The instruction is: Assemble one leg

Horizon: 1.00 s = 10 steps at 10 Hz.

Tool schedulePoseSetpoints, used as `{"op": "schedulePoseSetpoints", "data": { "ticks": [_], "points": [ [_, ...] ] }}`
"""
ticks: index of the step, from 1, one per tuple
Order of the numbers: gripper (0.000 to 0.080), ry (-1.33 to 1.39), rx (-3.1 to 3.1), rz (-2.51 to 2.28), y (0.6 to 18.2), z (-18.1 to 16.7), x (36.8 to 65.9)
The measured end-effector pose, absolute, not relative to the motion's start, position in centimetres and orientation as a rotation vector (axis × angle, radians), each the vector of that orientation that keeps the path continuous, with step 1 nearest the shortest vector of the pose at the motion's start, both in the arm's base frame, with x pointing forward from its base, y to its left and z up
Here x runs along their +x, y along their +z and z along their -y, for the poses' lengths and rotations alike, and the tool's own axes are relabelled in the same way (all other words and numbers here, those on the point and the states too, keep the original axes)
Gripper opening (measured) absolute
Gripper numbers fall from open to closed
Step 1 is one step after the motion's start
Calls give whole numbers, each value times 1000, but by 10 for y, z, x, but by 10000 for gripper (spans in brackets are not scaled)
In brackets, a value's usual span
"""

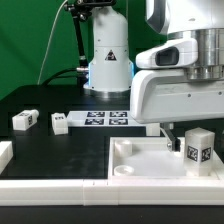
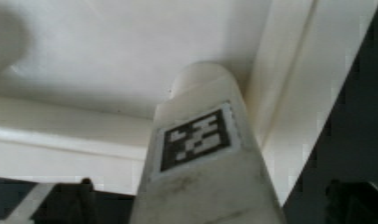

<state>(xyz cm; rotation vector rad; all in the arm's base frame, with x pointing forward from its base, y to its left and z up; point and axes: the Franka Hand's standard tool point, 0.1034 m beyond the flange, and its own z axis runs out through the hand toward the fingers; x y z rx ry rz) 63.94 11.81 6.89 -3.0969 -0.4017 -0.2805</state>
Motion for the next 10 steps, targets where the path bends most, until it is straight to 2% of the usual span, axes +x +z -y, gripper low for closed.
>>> {"op": "schedulePoseSetpoints", "data": {
  "ticks": [1, 2, 3, 4, 5, 6, 10],
  "points": [
    [602, -281, -3091, 501, 69, -117, 640],
    [602, -281, -3091, 500, 69, -117, 640],
    [423, -281, -3092, 495, 69, -117, 640],
    [423, -281, -3095, 456, 69, -117, 640],
    [290, -280, -3095, 456, 69, -117, 639],
    [290, -279, -3097, 431, 69, -117, 639],
    [290, -259, -3064, -234, 68, -116, 639]
  ]
}}
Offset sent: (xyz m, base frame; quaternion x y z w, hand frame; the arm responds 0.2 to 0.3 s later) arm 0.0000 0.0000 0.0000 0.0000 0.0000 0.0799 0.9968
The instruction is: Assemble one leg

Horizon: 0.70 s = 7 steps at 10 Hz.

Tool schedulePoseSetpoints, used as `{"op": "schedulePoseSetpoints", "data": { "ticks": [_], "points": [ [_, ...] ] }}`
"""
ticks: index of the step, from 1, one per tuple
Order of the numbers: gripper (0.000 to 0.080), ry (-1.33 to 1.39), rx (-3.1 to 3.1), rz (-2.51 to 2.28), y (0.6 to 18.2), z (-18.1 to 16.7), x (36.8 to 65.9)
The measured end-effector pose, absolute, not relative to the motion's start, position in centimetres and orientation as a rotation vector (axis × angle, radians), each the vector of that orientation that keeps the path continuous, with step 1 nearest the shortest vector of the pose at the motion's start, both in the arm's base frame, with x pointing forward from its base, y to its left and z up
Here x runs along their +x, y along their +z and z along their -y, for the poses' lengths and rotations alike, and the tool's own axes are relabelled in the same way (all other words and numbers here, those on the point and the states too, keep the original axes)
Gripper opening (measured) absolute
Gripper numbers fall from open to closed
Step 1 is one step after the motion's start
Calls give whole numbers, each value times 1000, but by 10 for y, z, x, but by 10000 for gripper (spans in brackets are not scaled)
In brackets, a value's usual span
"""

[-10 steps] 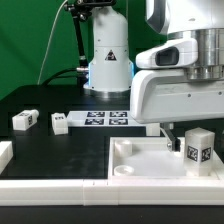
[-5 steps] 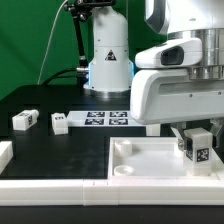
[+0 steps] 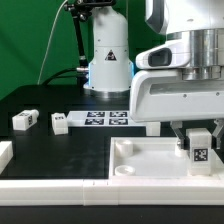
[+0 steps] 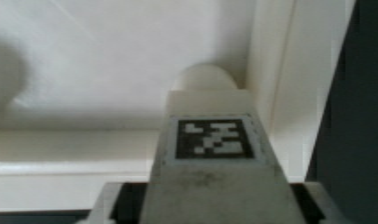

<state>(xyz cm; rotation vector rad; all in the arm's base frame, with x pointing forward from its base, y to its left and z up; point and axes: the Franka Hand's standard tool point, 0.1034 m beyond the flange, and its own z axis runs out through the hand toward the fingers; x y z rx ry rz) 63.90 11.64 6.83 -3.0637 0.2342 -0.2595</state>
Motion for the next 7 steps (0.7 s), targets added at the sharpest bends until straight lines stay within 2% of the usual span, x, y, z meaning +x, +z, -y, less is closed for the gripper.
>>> {"op": "schedulePoseSetpoints", "data": {
  "ticks": [4, 7],
  "points": [
    [290, -218, -2881, -955, 67, -116, 638],
    [290, -194, -2729, -1299, 67, -116, 637]
  ]
}}
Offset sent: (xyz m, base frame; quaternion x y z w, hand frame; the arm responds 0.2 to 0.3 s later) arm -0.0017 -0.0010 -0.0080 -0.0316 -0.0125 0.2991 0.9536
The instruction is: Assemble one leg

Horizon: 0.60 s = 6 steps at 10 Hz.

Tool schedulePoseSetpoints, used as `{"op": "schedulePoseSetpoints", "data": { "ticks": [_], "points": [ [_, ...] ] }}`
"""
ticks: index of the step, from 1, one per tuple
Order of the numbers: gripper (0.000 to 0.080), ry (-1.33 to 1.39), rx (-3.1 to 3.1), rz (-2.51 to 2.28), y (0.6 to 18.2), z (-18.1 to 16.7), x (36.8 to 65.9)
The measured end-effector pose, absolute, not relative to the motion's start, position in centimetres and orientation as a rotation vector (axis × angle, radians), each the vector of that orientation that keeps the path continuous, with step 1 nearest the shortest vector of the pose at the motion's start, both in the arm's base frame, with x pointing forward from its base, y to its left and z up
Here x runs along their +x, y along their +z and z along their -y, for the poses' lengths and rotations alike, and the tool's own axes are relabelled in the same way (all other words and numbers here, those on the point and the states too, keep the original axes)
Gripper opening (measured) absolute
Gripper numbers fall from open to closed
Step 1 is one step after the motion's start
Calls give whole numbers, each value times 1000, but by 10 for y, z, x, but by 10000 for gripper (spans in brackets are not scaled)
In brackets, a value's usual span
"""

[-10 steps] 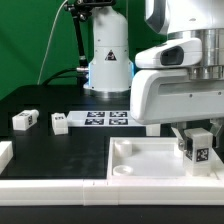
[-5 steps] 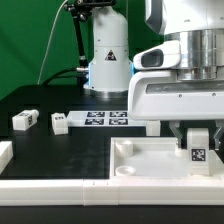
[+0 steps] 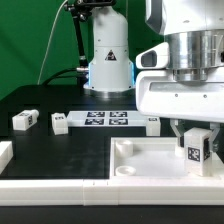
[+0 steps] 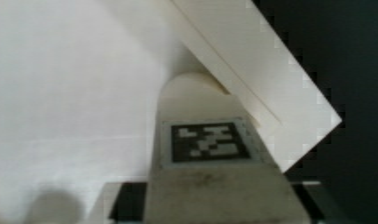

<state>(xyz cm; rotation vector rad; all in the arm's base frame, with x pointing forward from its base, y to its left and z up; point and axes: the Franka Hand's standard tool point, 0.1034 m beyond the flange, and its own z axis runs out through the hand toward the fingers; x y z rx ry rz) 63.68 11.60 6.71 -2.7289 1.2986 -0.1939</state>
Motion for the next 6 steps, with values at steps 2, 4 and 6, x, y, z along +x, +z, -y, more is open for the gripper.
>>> {"op": "schedulePoseSetpoints", "data": {
  "ticks": [2, 4, 6],
  "points": [
    [290, -196, -2742, -1274, 67, -116, 637],
    [592, -202, -2786, -1185, 67, -116, 637],
    [637, -225, -2918, -861, 67, -116, 637]
  ]
}}
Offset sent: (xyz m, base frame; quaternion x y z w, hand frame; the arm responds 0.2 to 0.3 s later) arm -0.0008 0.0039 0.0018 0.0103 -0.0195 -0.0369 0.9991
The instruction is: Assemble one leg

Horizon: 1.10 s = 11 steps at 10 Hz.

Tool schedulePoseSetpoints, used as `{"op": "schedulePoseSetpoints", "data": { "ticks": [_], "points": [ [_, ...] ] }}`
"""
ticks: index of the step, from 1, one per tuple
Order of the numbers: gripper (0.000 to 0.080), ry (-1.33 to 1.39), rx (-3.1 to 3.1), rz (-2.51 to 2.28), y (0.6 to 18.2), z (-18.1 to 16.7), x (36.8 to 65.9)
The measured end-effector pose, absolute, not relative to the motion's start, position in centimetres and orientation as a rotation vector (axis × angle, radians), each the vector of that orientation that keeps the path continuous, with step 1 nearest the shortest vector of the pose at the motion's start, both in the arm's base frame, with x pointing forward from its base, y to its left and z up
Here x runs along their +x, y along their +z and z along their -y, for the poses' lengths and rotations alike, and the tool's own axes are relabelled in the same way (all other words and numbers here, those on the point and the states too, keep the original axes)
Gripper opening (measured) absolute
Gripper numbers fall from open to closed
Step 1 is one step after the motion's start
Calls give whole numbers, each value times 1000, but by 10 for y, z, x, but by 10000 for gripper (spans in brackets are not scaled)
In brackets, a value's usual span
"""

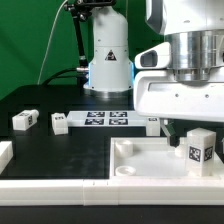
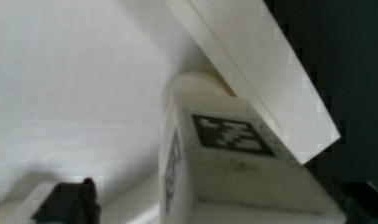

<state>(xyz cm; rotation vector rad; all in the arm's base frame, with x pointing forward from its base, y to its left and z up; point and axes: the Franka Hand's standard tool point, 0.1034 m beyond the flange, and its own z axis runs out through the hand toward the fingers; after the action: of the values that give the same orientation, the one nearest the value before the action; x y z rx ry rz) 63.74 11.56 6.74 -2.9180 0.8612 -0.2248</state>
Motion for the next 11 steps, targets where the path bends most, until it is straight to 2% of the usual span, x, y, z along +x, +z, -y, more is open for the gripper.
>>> {"op": "schedulePoseSetpoints", "data": {
  "ticks": [5, 10, 11],
  "points": [
    [649, -263, -3084, 2, 68, -115, 638],
    [649, -274, -3090, 481, 69, -119, 638],
    [521, -273, -3091, 473, 69, -119, 638]
  ]
}}
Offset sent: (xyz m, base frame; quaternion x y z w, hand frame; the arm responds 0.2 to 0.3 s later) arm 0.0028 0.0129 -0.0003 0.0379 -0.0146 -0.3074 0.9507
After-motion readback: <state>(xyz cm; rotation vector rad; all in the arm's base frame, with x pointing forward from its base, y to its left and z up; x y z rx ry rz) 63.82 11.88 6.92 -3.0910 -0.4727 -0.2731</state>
